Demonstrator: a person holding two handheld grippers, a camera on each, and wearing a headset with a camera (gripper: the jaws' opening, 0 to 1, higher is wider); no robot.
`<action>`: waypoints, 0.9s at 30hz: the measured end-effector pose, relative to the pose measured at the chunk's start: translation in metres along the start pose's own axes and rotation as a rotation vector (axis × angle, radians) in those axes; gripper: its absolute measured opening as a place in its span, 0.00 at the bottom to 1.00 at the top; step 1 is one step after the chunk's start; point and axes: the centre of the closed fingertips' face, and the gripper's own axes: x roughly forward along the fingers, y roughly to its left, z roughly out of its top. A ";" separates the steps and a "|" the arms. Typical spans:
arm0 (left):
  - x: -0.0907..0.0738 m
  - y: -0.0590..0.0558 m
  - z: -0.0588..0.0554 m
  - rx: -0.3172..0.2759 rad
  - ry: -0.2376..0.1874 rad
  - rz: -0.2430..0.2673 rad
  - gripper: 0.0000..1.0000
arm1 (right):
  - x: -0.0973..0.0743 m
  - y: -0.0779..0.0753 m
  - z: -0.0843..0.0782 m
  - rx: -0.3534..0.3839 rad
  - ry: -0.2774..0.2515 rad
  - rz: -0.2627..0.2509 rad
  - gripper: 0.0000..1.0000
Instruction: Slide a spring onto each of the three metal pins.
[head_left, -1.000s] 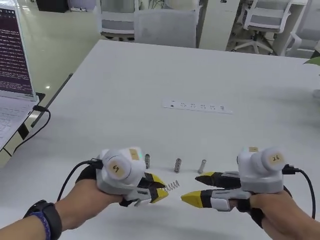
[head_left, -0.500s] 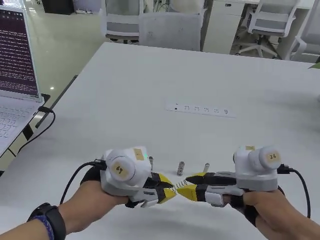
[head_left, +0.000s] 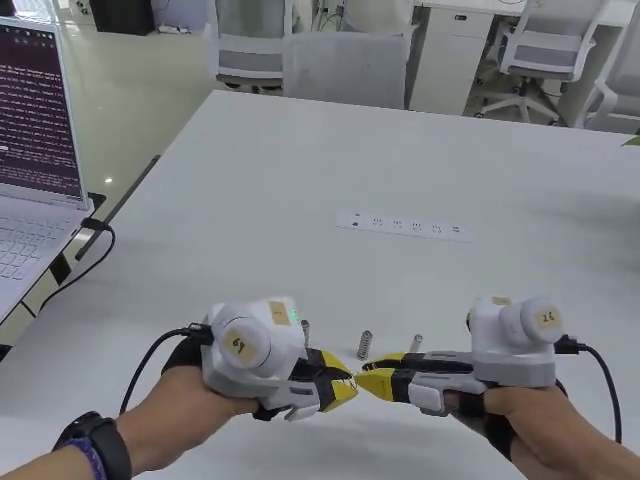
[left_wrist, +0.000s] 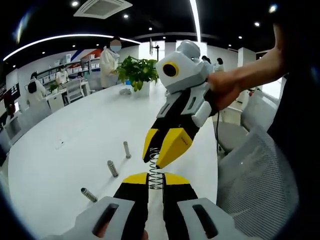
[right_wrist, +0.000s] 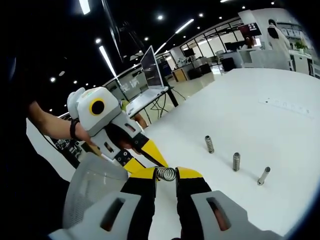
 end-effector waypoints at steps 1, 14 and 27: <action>0.000 0.000 0.000 0.000 -0.002 0.001 0.02 | 0.000 0.000 0.000 0.002 -0.002 0.000 0.13; 0.001 0.000 0.004 0.016 -0.007 0.004 0.02 | -0.001 0.006 0.009 0.010 -0.024 0.029 0.08; 0.006 0.001 0.002 0.034 -0.001 0.015 0.03 | 0.000 0.008 0.013 -0.024 0.000 0.024 0.08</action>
